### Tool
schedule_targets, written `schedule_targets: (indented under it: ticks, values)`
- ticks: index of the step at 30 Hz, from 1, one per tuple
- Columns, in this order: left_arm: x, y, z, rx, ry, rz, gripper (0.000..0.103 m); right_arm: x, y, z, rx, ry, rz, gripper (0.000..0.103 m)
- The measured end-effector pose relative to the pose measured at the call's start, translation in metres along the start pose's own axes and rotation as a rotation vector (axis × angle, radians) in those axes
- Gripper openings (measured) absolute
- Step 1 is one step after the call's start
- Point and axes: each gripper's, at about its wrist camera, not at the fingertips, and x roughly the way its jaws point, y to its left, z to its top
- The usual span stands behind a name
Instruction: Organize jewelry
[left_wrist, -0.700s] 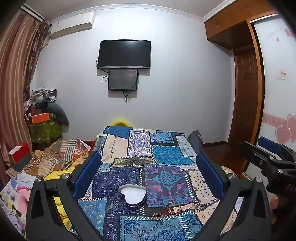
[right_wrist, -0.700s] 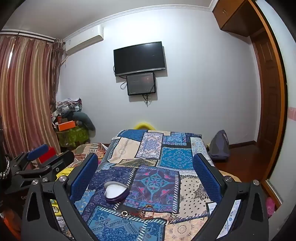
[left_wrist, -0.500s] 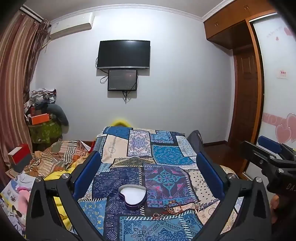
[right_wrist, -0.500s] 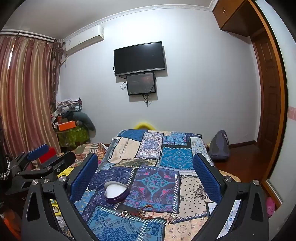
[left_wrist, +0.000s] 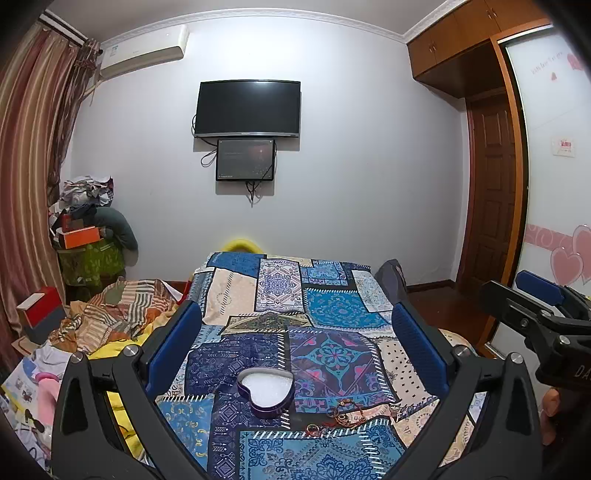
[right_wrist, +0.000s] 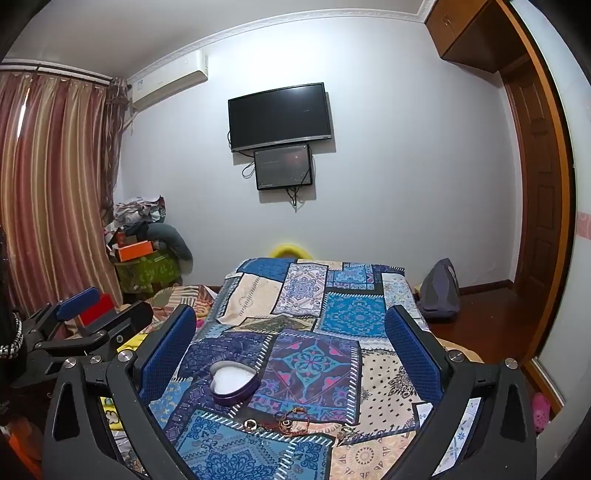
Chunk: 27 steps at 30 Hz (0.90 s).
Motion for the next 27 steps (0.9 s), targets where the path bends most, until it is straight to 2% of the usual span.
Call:
schedule_targets:
  ticks: [27]
  values:
    - [0.0007, -0.0041, -0.0053, 0.015, 0.007, 0.012, 0.103, 0.0022, 0.0024, -0.0031, 0.006, 0.008, 0.002, 0.101]
